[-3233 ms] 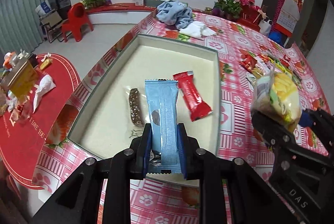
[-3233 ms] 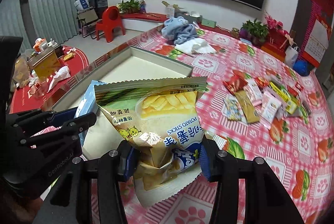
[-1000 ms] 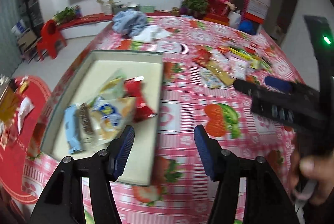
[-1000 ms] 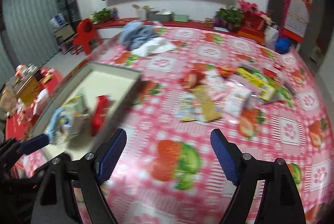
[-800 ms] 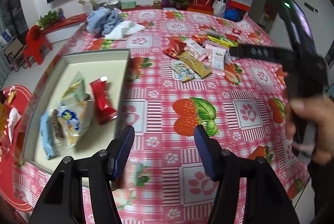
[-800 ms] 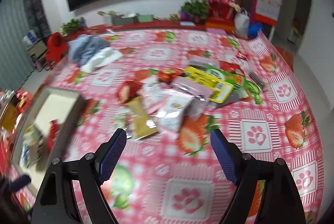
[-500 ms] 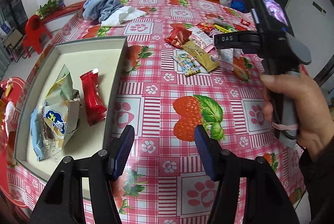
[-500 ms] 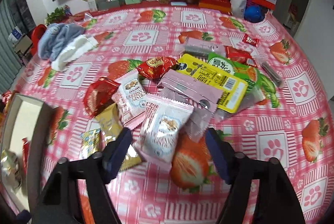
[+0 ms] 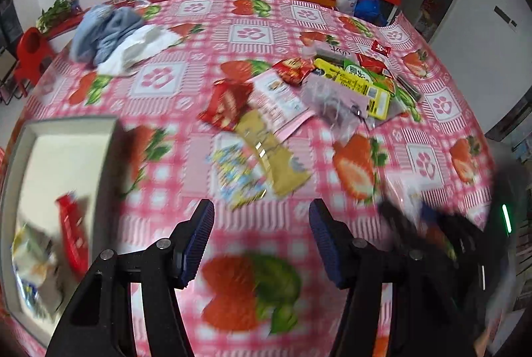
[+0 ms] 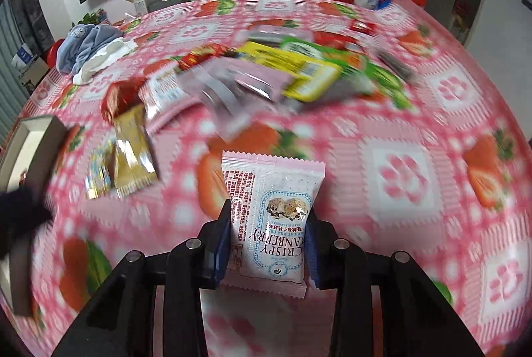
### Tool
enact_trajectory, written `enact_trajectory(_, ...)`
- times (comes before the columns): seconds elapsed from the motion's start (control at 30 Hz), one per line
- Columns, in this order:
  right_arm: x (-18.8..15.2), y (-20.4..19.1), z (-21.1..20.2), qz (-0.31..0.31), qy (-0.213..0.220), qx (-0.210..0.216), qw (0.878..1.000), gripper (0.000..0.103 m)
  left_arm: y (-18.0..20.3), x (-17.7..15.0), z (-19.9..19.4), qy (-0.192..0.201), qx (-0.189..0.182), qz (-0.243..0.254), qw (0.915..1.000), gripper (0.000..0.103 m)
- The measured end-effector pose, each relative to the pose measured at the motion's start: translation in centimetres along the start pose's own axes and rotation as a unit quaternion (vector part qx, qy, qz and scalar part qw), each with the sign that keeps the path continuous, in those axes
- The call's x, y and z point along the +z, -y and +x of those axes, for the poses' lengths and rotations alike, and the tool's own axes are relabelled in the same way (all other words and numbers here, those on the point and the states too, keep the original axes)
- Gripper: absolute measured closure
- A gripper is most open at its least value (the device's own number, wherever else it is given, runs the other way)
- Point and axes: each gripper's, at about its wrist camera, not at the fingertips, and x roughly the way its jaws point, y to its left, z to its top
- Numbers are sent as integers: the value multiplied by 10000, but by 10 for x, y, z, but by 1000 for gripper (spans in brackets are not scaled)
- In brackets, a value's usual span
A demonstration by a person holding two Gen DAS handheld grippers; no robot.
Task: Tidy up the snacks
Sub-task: 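Grasp the white cranberry biscuit packet with the right gripper while the left gripper grasps the yellow bar, then carry the yellow bar and cranberry packet over the white tray with both grippers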
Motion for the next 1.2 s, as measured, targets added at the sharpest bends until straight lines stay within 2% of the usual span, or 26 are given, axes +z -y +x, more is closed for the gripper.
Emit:
enact_trajectory(0.1, -24, 16, -24, 8, 75, -83, 9999, 64, 16, 29, 29, -117, 151, -105, 9998, 39)
enact_trajectory(0.2, -44, 26, -36, 57, 165, -152, 9997, 64, 24, 47, 56, -269, 532, -254, 9979, 39)
enact_trajectory(0.27, -51, 27, -40, 71, 220, -142, 9996, 64, 24, 52, 75, -580, 513, -333, 9964, 40)
enact_trajectory(0.33, -54, 28, -42, 71, 268, -119, 9995, 64, 23, 48, 85, -763, 681, -368, 9941, 58)
enact_trajectory(0.37, -54, 28, -42, 67, 279, -116, 9995, 64, 24, 45, 85, -660, 790, -281, 9943, 65)
enact_trajectory(0.43, -56, 30, -43, 93, 295, -86, 9995, 64, 25, 39, 83, -603, 717, -159, 9955, 70)
enact_trajectory(0.53, -59, 29, -46, 113, 314, -59, 9994, 64, 22, 18, 74, -574, 623, 40, 9964, 77)
enact_trajectory(0.6, -65, 26, -49, 105, 301, -22, 9995, 64, 21, -3, 61, -558, 521, 167, 9969, 77)
enact_trajectory(0.77, -91, 8, -65, -51, 194, 162, 9997, 64, 19, -79, 10, -602, 211, 721, 9954, 77)
enact_trajectory(0.87, -108, -7, -76, -219, 158, 204, 9994, 64, 9, -121, -16, -665, 117, 793, 9946, 77)
enact_trajectory(1.0, -126, -22, -88, -317, 149, 195, 9992, 64, -5, -166, -41, -494, 290, 852, 9947, 77)
enact_trajectory(1.1, -137, -30, -93, -384, 136, 185, 9990, 64, -17, -185, -50, -391, 175, 658, 9969, 77)
enact_trajectory(1.2, -145, -38, -98, -430, 134, 183, 9988, 64, -21, -192, -54, -281, 156, 581, 9978, 77)
